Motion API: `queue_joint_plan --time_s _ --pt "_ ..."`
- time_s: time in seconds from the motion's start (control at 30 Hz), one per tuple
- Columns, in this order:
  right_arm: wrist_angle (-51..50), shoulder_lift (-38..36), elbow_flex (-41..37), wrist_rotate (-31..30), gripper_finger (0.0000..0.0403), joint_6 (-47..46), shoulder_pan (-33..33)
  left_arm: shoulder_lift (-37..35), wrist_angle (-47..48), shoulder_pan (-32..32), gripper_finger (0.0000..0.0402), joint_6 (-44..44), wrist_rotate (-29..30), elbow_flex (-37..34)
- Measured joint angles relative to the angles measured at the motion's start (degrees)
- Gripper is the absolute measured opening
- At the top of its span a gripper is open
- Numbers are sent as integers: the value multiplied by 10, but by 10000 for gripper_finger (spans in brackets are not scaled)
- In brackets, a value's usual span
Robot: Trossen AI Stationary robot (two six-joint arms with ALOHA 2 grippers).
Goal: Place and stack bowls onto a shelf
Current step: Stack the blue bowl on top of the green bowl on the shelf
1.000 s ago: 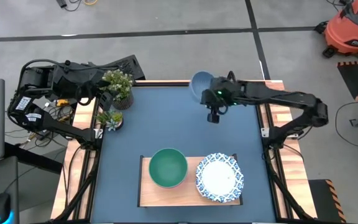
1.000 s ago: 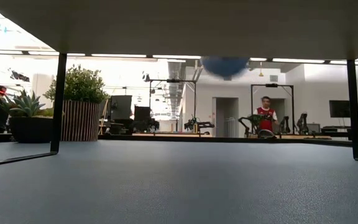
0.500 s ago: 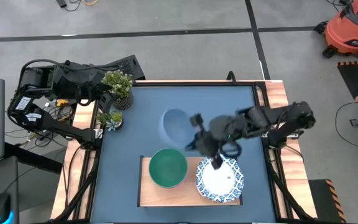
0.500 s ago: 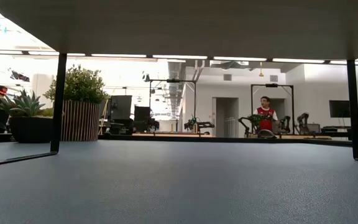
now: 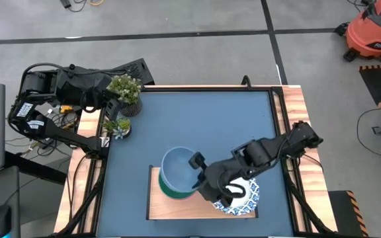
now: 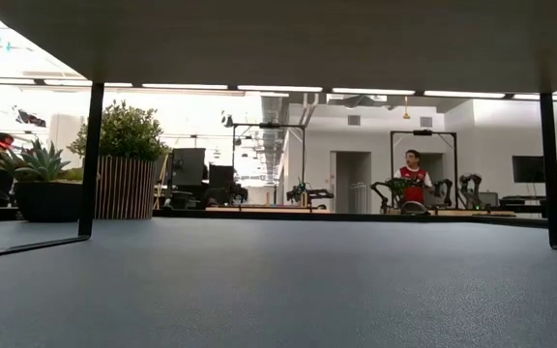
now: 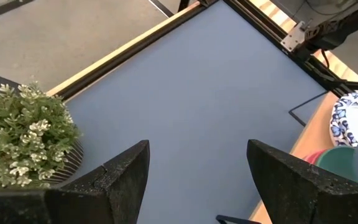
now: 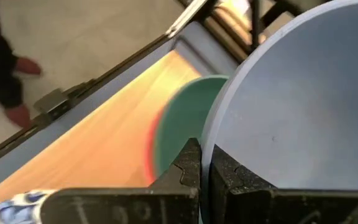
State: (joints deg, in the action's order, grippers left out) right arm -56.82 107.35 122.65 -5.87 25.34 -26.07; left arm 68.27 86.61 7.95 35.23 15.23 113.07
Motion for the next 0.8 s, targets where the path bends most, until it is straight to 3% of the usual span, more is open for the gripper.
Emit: queue_joint_plan --time_s 0.27,0.5,0.8 --pt "-17 9 1 0 25 -15 -12 0 0 0 254 6 0 0" --pt "-17 9 1 -1 76 -25 -12 0 0 0 254 3 1 0" --pt "-17 9 1 -1 115 -24 8 0 0 0 254 0 1 0"
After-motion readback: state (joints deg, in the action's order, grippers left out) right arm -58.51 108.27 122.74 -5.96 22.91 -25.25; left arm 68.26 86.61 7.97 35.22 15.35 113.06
